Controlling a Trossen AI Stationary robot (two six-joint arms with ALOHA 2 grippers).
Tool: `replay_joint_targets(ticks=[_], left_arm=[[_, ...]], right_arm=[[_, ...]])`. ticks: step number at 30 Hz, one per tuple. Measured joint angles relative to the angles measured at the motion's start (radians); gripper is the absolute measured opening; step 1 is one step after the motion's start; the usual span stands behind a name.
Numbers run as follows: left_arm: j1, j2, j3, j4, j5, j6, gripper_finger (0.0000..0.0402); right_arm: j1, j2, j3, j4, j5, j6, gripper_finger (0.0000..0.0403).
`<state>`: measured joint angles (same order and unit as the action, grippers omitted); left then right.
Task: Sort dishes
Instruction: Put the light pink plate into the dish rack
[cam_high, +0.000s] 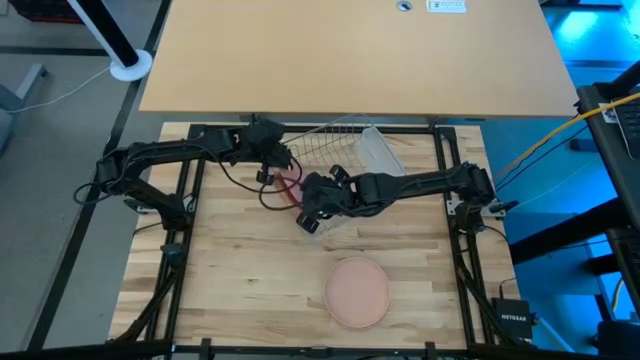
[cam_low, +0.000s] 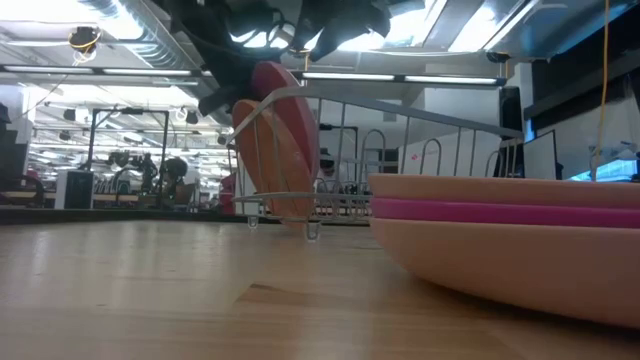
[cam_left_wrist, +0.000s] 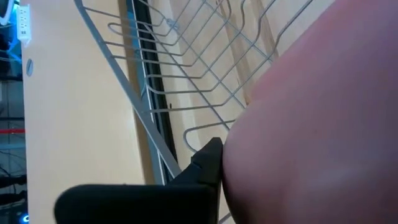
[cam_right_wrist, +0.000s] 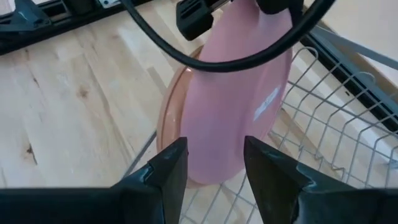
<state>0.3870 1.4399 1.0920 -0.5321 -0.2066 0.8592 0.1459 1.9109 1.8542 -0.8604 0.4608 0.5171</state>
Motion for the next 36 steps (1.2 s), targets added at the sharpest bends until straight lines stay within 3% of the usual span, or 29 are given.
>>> replay_joint_targets(ticks=[6, 16, 22, 28, 36], left_arm=[[-0.03, 0.0, 0.0, -0.02, 0.018, -0.044, 0.0026], [-0.042, 0.0, -0.002, -0.11, 0.01, -0.072, 0.0117], [-0.057, -0.013, -0.002, -0.155, -0.085, -0.122, 0.0136], [-0.107, -0.029, -0.002, -0.173, -0.279, -0.042, 0.0137], [-0.193, -0.029, -0.002, -0.195, -0.374, -0.012, 0.0137]], right_arm=[[-0.001, 0.004, -0.001, -0.001, 0.07, -0.003, 0.0161], [-0.003, 0.005, -0.001, -0.001, 0.07, -0.003, 0.0161], [-0.003, 0.005, -0.002, -0.002, 0.07, -0.003, 0.0161], [-0.003, 0.005, -0.002, -0.003, 0.07, -0.003, 0.0161], [-0.003, 0.005, -0.002, -0.003, 0.07, -0.003, 0.0161]])
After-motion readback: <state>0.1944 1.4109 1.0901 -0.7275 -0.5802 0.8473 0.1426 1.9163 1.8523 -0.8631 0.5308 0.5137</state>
